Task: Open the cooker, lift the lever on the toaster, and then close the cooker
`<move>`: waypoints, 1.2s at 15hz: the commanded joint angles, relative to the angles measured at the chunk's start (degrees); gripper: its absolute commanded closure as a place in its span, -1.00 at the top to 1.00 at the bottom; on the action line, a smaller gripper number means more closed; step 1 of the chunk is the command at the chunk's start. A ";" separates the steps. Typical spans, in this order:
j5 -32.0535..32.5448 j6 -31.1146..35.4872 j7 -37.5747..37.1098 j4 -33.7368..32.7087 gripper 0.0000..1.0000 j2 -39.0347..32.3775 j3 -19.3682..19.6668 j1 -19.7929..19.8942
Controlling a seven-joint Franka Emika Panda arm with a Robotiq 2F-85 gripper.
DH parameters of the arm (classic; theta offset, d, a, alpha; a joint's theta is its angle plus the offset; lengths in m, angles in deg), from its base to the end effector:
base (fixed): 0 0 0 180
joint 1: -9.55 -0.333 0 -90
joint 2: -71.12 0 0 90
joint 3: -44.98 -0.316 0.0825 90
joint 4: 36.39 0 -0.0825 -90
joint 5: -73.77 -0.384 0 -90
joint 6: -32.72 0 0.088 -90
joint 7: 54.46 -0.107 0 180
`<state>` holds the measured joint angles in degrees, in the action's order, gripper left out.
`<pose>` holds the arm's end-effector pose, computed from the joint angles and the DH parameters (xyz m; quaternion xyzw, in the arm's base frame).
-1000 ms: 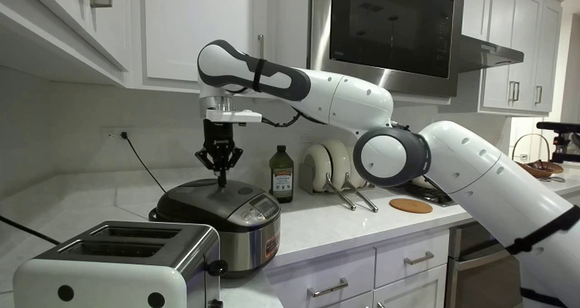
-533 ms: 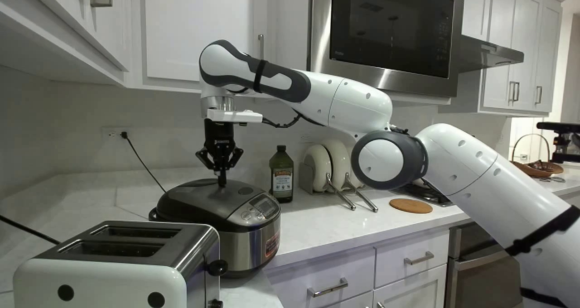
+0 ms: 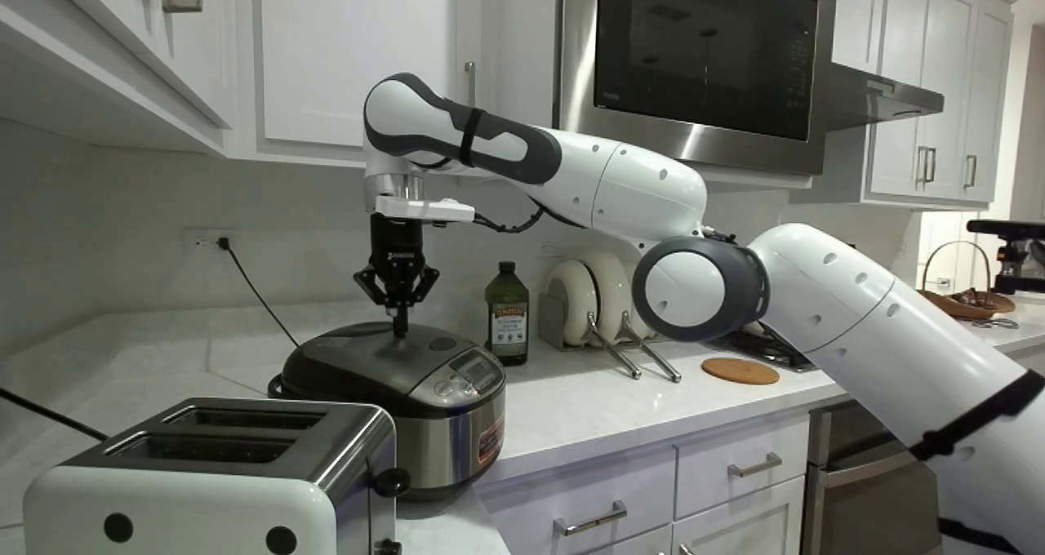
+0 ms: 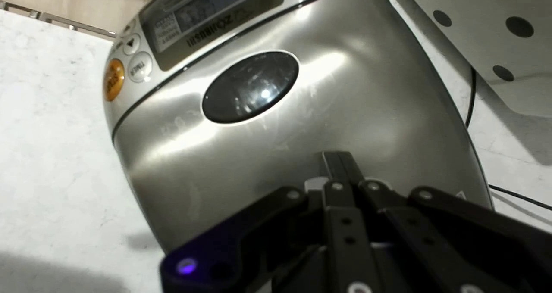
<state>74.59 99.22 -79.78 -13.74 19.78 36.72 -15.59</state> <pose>0.6314 0.3405 0.5358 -0.9958 -0.0446 0.0786 0.0143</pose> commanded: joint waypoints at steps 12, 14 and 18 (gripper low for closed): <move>-1.07 -4.23 -2.14 1.38 0.87 1.54 -1.40 -2.06; -1.07 -5.50 -2.29 0.44 1.00 1.91 -1.32 -2.43; -2.58 -7.89 -2.56 -0.68 1.00 3.82 0.36 -3.04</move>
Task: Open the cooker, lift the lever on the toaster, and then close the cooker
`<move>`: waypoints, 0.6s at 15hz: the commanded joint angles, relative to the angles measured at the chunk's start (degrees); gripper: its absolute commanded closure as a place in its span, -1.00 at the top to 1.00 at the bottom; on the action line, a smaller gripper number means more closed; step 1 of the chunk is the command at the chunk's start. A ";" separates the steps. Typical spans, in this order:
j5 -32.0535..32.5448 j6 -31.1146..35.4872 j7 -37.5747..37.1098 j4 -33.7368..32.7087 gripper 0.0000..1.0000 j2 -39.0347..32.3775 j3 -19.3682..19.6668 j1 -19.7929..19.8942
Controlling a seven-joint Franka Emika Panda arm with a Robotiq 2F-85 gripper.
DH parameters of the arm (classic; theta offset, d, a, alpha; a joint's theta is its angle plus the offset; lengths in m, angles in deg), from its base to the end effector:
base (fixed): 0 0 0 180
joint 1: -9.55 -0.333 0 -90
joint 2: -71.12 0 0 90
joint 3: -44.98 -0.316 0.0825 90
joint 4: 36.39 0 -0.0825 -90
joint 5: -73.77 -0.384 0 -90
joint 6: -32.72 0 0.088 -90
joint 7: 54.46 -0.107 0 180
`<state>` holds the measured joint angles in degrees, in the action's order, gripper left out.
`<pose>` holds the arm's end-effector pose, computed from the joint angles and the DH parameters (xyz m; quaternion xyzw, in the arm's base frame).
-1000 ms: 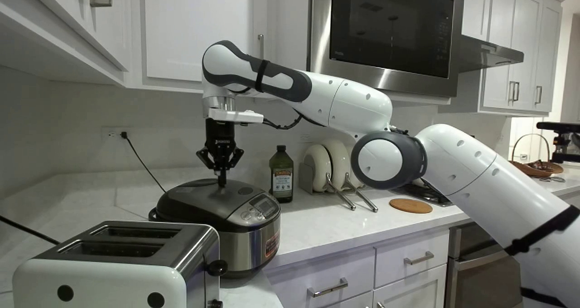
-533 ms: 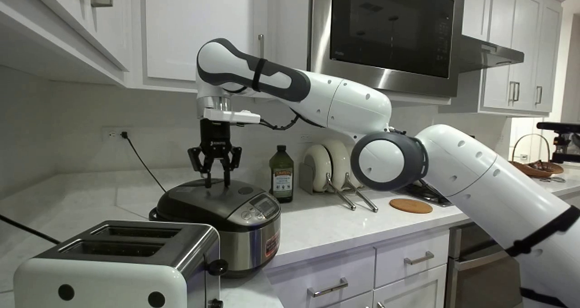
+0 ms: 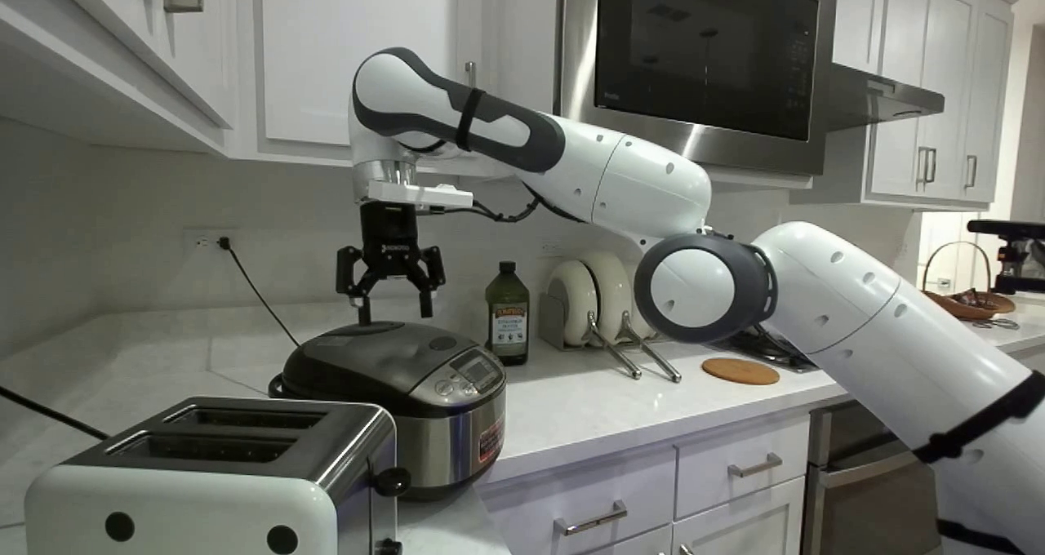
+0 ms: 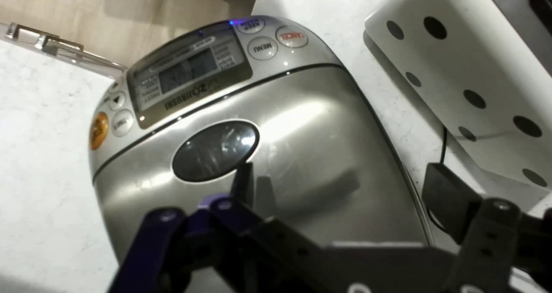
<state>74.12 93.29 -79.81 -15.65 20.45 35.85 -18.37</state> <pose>0.5970 0.3653 0.5511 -0.9911 -0.0770 0.1082 0.0059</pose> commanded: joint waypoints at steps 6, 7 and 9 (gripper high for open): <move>-2.67 -2.83 -4.07 1.31 1.00 7.23 1.27 -0.78; -2.60 -2.92 -3.92 1.41 1.00 7.83 1.27 -0.95; -2.39 -3.11 -3.91 1.58 1.00 8.92 1.33 -1.28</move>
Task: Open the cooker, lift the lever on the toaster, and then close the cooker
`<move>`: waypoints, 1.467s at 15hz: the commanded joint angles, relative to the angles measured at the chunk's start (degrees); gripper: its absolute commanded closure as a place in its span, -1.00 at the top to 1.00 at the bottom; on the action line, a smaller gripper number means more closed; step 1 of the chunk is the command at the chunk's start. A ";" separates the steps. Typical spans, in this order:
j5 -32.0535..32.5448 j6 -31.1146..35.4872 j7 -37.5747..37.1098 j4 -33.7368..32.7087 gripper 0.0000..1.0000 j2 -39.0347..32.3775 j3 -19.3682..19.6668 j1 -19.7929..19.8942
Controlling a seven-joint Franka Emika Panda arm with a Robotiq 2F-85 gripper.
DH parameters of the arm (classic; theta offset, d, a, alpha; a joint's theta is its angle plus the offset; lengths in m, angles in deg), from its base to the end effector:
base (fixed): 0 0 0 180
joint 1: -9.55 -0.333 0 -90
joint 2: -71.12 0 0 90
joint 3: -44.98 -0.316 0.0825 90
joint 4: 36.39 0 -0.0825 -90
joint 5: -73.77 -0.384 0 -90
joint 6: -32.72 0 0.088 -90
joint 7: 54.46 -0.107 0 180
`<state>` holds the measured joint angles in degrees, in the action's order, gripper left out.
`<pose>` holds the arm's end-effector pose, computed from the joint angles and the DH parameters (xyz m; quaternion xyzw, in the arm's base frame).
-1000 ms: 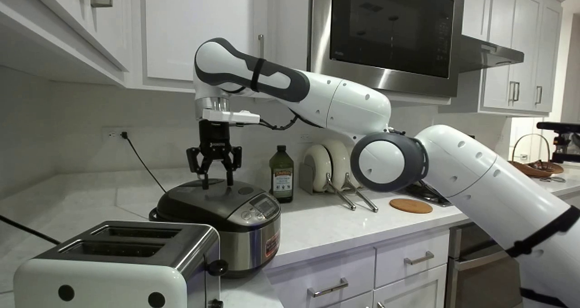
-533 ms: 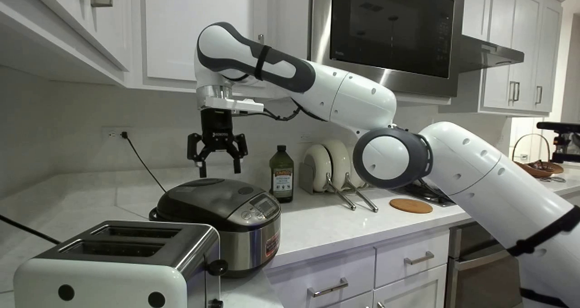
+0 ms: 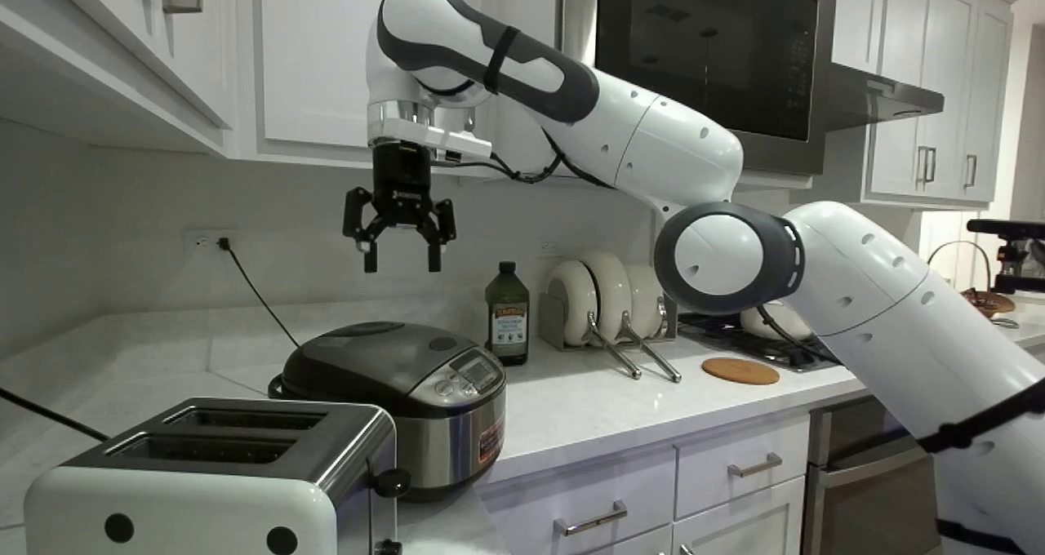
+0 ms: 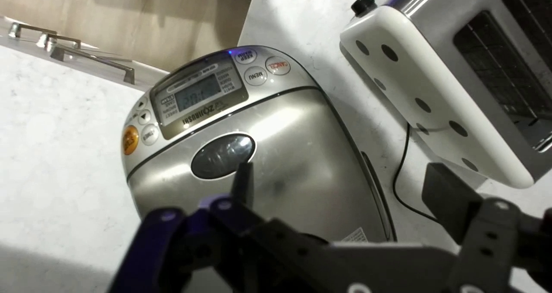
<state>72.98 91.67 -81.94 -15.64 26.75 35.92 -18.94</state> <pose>0.5645 0.3581 0.6244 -0.9943 -0.0713 0.0748 0.0261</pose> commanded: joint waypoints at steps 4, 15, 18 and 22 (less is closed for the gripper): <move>-1.22 -1.99 -1.91 1.61 1.00 4.64 1.21 -1.24; -1.47 -1.42 0.92 1.14 1.00 10.65 0.53 -0.97; -3.10 -2.32 1.50 1.61 1.00 11.78 -0.26 -0.51; -3.77 -3.52 1.68 2.09 1.00 13.31 -0.15 -0.92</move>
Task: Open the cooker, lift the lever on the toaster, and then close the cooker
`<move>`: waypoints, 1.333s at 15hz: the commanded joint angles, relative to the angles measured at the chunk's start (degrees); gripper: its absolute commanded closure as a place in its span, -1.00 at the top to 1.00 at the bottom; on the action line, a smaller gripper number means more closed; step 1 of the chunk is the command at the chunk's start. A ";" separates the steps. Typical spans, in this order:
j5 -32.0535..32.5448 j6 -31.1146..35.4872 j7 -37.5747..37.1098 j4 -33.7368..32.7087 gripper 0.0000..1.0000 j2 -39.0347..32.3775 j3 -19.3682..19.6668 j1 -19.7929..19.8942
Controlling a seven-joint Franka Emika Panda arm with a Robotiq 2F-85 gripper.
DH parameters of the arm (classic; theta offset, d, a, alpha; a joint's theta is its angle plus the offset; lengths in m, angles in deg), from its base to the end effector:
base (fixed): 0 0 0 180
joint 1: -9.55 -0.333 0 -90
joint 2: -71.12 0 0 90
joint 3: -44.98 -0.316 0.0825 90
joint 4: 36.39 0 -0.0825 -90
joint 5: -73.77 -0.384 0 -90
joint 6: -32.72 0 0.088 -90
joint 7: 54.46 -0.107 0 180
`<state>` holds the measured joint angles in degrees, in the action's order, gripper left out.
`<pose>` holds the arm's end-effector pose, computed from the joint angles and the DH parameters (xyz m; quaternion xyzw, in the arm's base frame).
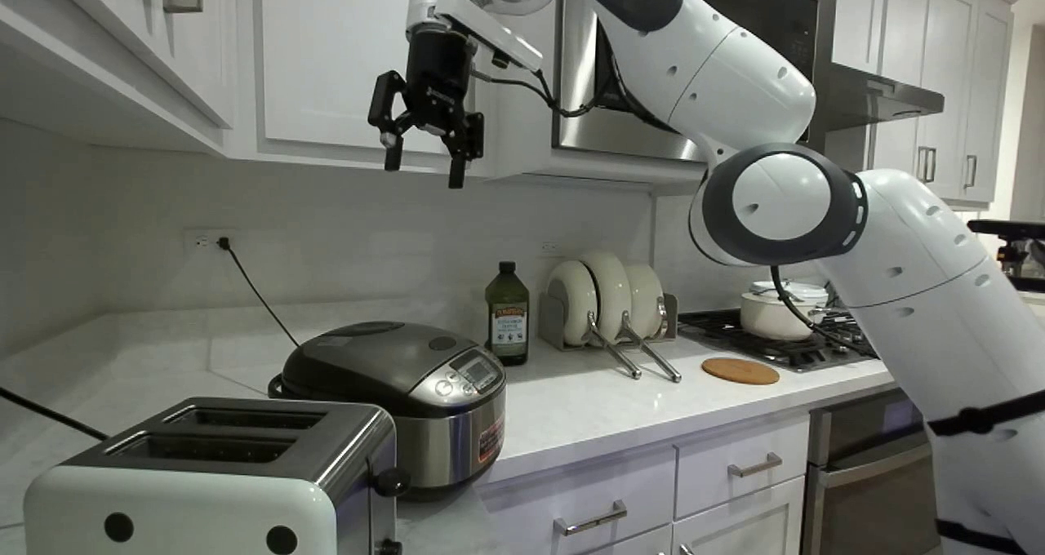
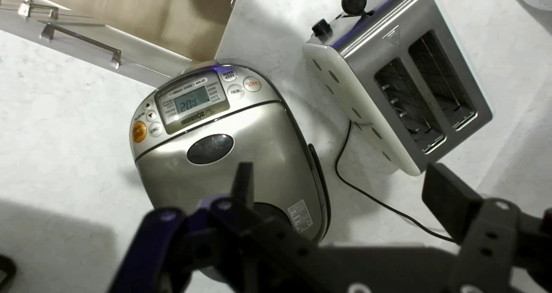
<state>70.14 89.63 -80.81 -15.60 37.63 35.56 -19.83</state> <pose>0.4922 0.3388 0.7424 -0.9909 -0.1115 0.0147 0.0747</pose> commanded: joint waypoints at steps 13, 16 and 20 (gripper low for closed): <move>1.87 -6.72 -1.94 1.60 1.00 10.69 0.89 -3.63; 1.03 -5.43 -0.86 1.24 1.00 10.40 0.41 -2.99; 1.01 -5.33 -0.81 1.43 1.00 10.02 0.44 -2.92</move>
<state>71.37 83.78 -81.74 -15.36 46.98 35.84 -22.88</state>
